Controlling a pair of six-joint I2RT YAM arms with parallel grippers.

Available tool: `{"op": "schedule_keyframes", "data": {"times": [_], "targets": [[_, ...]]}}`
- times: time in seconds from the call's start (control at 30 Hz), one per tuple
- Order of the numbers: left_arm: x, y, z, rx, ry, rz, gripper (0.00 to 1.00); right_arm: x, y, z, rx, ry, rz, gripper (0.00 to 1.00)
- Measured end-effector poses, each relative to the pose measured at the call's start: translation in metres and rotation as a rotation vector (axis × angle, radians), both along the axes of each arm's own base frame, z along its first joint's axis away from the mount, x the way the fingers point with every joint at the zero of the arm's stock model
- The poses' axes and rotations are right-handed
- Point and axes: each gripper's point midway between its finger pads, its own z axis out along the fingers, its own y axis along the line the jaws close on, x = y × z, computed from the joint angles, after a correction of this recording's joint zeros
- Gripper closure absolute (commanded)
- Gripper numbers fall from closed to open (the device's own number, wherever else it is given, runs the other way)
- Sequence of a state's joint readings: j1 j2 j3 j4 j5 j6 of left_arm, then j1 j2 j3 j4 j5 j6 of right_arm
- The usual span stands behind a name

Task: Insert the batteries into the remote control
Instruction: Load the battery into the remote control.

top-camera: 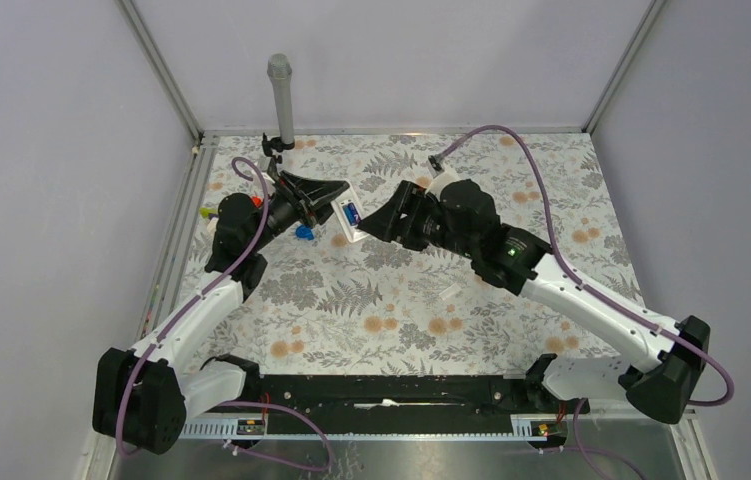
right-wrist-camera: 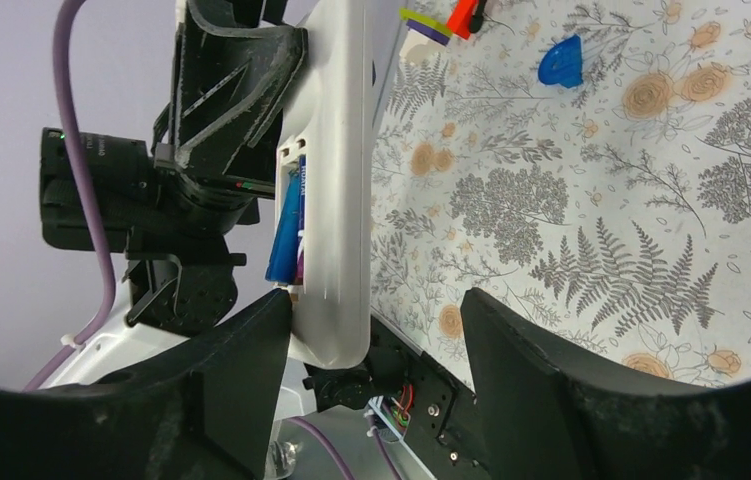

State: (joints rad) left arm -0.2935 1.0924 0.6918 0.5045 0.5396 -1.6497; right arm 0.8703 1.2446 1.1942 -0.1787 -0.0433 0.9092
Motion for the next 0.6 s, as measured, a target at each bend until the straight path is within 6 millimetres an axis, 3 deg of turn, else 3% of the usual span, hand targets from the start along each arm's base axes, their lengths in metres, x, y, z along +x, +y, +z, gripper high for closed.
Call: {"op": "schedule_keyframes", "data": {"times": [0.43, 0.6], "targets": [[0.0, 0.002, 0.007, -0.025, -0.008, -0.001, 1.0, -0.01, 0.004, 0.024, 0.128, -0.101, 0.061, 0.25], [-0.001, 0.001, 0.007, -0.025, -0.009, -0.003, 1.0, -0.007, 0.012, 0.018, 0.124, -0.091, 0.08, 0.28]]}}
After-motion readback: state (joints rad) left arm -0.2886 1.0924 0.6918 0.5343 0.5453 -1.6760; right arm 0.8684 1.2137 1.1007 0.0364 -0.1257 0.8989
